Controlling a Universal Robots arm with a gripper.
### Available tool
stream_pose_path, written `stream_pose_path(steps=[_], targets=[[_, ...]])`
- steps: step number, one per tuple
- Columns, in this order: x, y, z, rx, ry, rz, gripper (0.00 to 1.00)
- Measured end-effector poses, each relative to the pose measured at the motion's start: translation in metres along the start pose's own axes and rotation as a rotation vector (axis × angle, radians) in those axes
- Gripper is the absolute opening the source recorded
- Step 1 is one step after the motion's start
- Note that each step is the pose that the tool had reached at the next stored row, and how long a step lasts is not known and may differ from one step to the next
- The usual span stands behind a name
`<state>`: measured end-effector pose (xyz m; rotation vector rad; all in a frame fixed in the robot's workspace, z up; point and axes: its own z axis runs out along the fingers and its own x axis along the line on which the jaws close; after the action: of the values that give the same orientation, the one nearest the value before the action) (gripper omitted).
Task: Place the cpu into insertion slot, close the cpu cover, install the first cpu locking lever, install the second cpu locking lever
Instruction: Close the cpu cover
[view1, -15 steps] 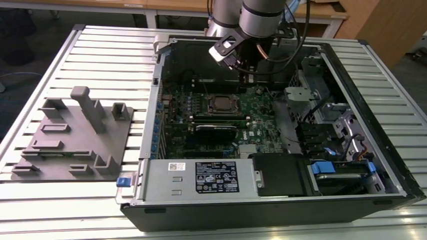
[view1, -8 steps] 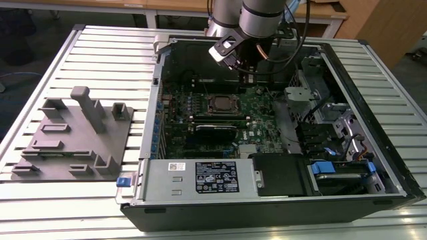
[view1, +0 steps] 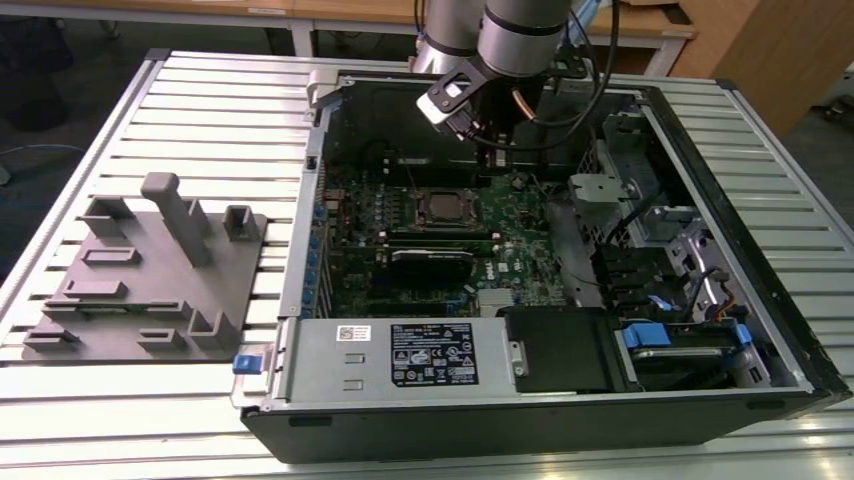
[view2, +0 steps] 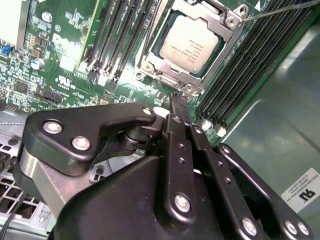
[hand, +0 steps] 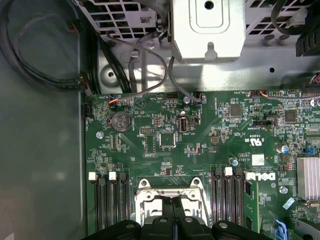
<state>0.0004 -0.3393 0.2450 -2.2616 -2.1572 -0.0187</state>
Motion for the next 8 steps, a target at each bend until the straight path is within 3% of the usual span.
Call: stream_pose_path(steps=[8], targets=[[-0.0023, -0.0056, 0.0035, 0.0001, 0.0003, 0.0, 0.11]])
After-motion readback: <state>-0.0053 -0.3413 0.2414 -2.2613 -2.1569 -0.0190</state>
